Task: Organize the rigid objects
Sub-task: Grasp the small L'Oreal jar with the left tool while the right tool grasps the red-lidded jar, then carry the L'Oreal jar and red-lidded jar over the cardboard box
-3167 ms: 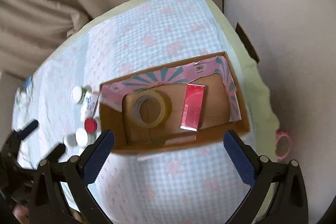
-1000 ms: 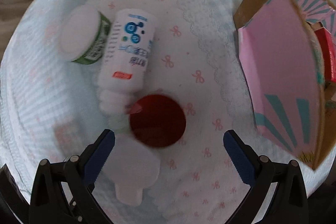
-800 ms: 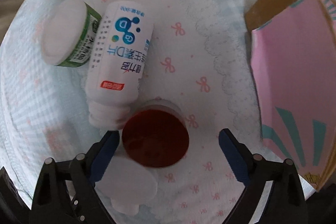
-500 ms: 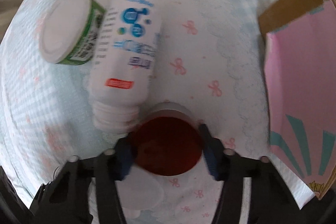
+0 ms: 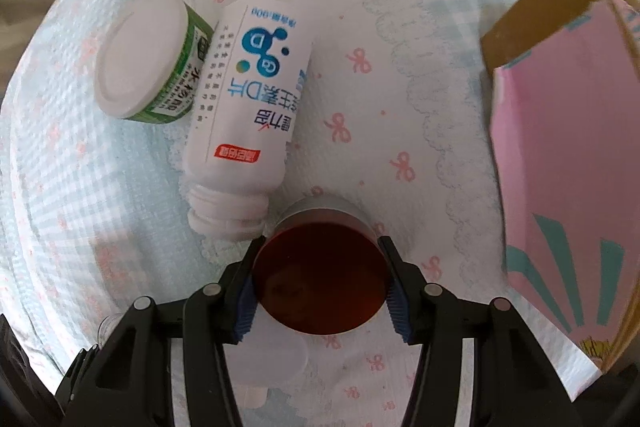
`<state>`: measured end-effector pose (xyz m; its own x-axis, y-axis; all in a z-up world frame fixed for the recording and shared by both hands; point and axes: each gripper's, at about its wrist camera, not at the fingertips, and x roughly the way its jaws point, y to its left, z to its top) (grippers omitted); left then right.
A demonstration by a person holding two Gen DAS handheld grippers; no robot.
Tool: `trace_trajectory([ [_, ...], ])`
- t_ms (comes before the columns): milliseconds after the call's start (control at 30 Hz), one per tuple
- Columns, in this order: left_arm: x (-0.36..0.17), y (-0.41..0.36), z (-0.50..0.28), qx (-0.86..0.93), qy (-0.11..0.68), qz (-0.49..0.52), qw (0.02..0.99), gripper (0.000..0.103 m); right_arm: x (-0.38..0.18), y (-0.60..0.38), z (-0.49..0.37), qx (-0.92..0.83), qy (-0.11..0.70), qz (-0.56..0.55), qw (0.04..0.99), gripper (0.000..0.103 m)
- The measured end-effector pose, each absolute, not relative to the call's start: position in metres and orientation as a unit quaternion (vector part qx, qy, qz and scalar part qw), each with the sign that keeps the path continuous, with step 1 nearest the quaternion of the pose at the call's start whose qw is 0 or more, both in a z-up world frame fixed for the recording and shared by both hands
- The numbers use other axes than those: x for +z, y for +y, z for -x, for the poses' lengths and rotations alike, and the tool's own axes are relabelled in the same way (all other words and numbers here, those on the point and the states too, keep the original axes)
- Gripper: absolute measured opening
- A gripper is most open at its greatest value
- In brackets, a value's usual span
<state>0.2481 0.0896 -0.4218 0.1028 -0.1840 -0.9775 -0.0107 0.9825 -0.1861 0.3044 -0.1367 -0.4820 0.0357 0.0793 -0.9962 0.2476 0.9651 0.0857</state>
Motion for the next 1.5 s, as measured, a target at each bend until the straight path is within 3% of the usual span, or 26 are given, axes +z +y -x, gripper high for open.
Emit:
trace_trajectory([
  [400, -0.329, 0.117, -0.219, -0.08, 0.612, 0.097, 0.781, 0.047, -0.389, -0.128, -0.257, -0.052, 0.643, -0.13, 0.753, 0.05],
  [733, -0.241, 0.08, -0.209, -0.114, 0.559, 0.096, 0.816, 0.047, -0.293, -0.117, -0.184, -0.025, 0.606, -0.145, 0.782, 0.05],
  [1200, -0.158, -0.044, -0.198, -0.151, 0.508, 0.076, 0.845, 0.047, -0.223, -0.216, -0.139, -0.024, 0.551, -0.16, 0.819, 0.05],
  [1500, -0.17, -0.164, -0.211, -0.158, 0.519, 0.08, 0.836, 0.047, -0.225, -0.34, -0.139, -0.032, 0.551, -0.161, 0.818, 0.05],
])
